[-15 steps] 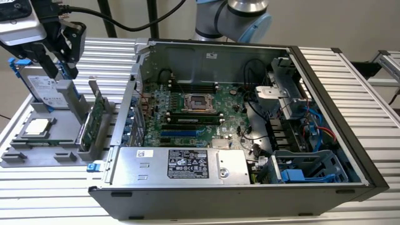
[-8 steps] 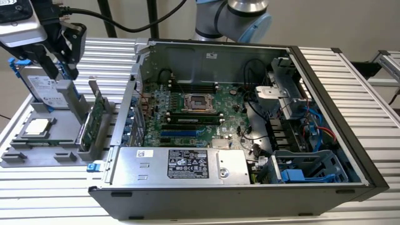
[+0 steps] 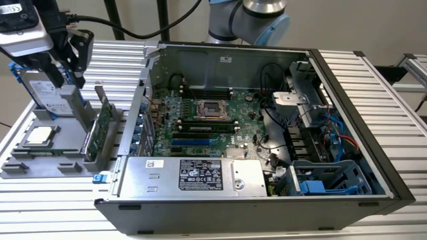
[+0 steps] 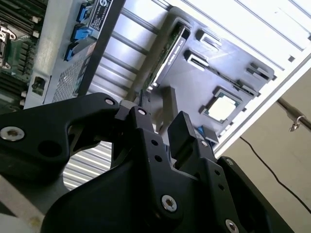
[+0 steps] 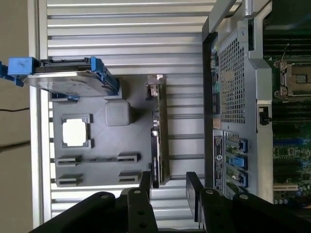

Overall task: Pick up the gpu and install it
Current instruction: 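Pick up the gpu and move the gpu toward the slot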

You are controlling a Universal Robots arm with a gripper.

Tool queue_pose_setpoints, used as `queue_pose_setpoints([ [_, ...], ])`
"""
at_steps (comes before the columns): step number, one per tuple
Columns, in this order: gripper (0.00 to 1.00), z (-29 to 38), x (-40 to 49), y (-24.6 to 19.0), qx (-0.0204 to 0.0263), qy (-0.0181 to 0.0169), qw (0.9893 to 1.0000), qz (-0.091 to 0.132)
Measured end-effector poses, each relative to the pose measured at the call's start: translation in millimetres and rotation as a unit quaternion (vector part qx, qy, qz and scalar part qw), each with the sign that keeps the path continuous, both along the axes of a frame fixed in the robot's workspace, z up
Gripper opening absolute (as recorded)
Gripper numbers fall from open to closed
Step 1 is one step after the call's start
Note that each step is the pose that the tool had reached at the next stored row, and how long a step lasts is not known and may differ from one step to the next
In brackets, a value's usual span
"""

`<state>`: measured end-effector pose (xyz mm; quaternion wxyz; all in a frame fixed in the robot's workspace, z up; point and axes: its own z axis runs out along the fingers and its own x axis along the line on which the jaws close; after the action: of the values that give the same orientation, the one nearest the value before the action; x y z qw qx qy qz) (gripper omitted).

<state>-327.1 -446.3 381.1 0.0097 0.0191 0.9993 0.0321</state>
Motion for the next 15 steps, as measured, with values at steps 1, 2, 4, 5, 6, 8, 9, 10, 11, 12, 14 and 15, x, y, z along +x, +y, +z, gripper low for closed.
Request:
queue_pose_setpoints([
  [1, 1.0, -1.0, 0.0, 0.0, 0.0, 0.0001, 1.0, 0.0],
  [2, 1.0, -1.9, 0.0, 0.0, 0.0, 0.0002, 1.0, 0.0],
  [4, 1.0, -3.7, 0.0, 0.0, 0.0001, 0.0006, 1.0, 0.0],
  [5, 1.0, -4.6, -0.1, 0.0, 0.0001, 0.0007, 1.0, 0.0],
  [6, 1.0, -5.5, -0.1, 0.1, 0.0, 0.0009, 1.0, 0.0],
  [8, 1.0, -7.2, 0.0, 0.0, 0.0, 0.001, 1.0, 0.0],
  [9, 1.0, -8.1, 0.0, 0.0, 0.0, 0.0011, 1.0, 0.0],
  [10, 1.0, -8.9, 0.0, 0.0, 0.0, 0.0012, 1.0, 0.0],
  [11, 1.0, -9.7, 0.0, 0.0, 0.0, 0.0013, 1.0, 0.0],
  [12, 1.0, -10.4, 0.0, 0.0, 0.0, 0.0013, 1.0, 0.0],
  [14, 1.0, -11.8, -0.1, 0.0, 0.0, 0.0016, 1.0, 0.0],
  [15, 1.0, -12.5, -0.1, 0.0, 0.0, 0.0016, 1.0, 0.0],
])
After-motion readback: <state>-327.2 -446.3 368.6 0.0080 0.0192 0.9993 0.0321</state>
